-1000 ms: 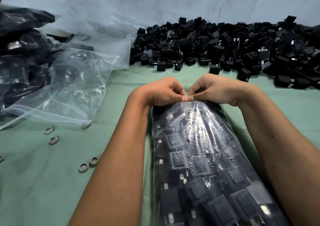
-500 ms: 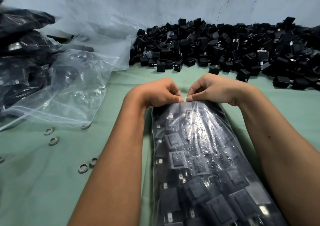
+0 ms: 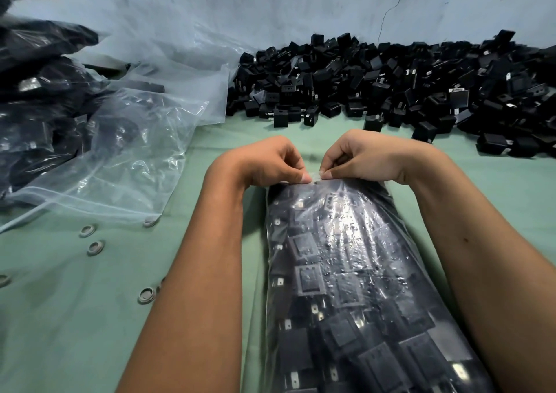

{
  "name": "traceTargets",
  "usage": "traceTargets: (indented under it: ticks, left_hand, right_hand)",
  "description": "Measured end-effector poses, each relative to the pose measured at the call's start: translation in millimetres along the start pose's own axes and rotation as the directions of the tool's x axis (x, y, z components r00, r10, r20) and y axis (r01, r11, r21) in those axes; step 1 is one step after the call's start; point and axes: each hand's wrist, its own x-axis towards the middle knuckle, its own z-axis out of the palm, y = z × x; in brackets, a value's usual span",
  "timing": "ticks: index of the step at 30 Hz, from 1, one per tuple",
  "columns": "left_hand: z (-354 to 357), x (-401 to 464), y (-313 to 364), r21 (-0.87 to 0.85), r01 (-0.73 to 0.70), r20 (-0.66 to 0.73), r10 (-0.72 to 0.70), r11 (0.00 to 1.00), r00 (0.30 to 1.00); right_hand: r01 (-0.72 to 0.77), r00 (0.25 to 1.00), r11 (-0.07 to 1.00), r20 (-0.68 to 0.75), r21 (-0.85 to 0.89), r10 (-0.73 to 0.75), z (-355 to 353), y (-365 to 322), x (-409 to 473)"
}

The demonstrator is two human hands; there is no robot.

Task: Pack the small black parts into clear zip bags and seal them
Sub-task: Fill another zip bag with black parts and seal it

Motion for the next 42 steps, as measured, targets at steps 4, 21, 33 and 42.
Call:
traceTargets:
  ticks: [4, 21, 33, 42]
  left_hand:
    - [3.3, 0.5, 1.0, -0.022, -0.029, -0.007, 0.029, 0.999, 1.000]
    - [-9.8, -17.2, -8.0, -0.124, 0.083, -0.071, -0.093, 0.989, 0.993]
    - [-22.2, -29.3, -18.7, -0.333, 0.153, -0.091, -0.193, 0.930, 0.977]
    - [-23.2, -30.6, -19.7, -0.349, 0.128, -0.152, -0.191, 0.928, 0.970]
  right_hand:
    - [0.012, 1.000, 1.000, -0.011, 0.013, -0.012, 1.7, -3.7, 0.1]
    - [-0.044, 0.998, 0.998, -0.052, -0.038, 0.042, -7.6, 3.9, -7.4]
    - [0.033, 0.999, 0.999, -0.002, 0.012, -0.033, -8.3, 17.3, -10.7]
    - [0.007, 1.000, 1.000, 0.014, -0.023, -0.007, -9.9, 12.5, -8.4]
